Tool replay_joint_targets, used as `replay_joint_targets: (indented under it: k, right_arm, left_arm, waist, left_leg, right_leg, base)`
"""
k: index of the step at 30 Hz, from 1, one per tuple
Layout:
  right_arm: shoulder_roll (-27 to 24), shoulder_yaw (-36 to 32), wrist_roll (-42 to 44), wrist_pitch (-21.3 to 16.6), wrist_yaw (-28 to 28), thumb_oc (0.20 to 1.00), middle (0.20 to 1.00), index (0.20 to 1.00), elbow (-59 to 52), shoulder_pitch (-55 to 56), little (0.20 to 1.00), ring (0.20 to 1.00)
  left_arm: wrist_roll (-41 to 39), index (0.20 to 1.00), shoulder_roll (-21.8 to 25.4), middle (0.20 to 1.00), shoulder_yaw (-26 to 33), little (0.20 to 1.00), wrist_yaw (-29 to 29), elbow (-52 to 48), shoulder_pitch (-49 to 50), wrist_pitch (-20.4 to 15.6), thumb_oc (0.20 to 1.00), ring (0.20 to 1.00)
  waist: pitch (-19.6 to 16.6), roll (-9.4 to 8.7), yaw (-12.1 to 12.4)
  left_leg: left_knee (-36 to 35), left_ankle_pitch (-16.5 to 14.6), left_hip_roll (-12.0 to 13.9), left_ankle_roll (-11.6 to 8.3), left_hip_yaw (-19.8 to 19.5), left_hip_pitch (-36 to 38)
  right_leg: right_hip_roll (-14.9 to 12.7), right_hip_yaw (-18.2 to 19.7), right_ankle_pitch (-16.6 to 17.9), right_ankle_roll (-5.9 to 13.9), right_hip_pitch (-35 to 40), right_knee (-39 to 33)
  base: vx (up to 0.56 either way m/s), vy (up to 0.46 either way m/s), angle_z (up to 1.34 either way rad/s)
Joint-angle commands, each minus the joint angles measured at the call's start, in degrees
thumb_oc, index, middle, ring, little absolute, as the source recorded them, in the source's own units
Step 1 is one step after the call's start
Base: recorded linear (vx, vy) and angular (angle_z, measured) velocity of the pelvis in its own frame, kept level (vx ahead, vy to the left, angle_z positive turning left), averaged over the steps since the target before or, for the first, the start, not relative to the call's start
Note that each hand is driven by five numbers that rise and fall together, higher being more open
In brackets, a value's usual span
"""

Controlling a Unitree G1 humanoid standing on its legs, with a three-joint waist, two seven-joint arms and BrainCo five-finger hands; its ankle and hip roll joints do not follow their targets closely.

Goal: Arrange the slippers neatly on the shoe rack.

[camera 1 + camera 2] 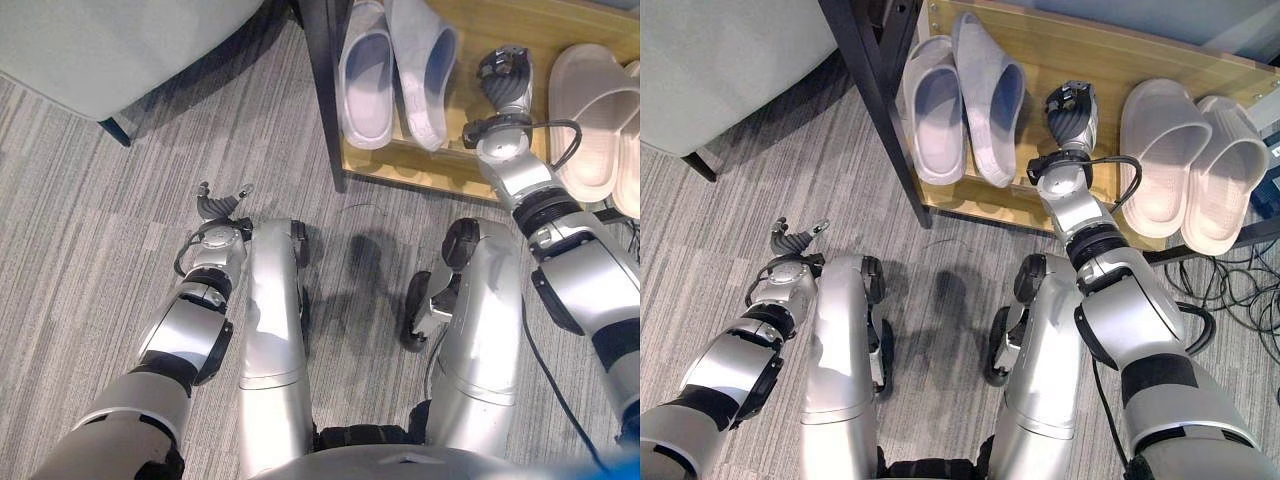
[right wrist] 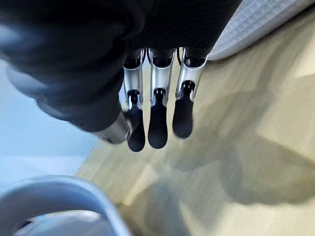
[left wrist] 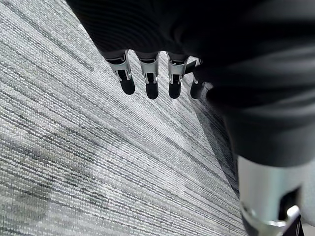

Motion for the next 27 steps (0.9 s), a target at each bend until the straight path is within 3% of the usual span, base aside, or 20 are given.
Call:
replay_joint_targets:
  k: [1,27]
  right_arm:
    - [-0.71,-2.39,-2.76,-2.89,-1.18,1.000,1.000,1.000,-0.80,-4.93,1.000,1.000]
    - [-2.35,4.34,-0.71,-4.08,5.55,1.000,1.000,1.000,5.15,-11.09,1.000,1.000]
  left_arm:
    - [2.46,1.000,1.45,1.000,-1.03,1.000,0.46,-0.94,0.02,-2.13,1.000,1.000]
    - [3.36,1.000,2.64,1.000,-2.52,1.000,-3.68,-1.93,8.53,-4.11,1.000,1.000]
  waist:
    - [-1.86,-0.73,2.82]
    - [-1.86,-0.01,5.73]
  left_leg:
    - [-0.99,2.73,-4.32,-0.30,-8.85,-2.87]
    - [-2.89,2.38,-4.68,-0.86,-9.15,-2.87]
  right_leg:
    - [-0.18,8.17,-3.76,-0.24,4.83,5.49]
    - [-0.70,8.36,-3.17,-0.01,4.83,3.95]
  base:
    - [0.00,0.000,0.00]
    - [0.01,0.004,0.00]
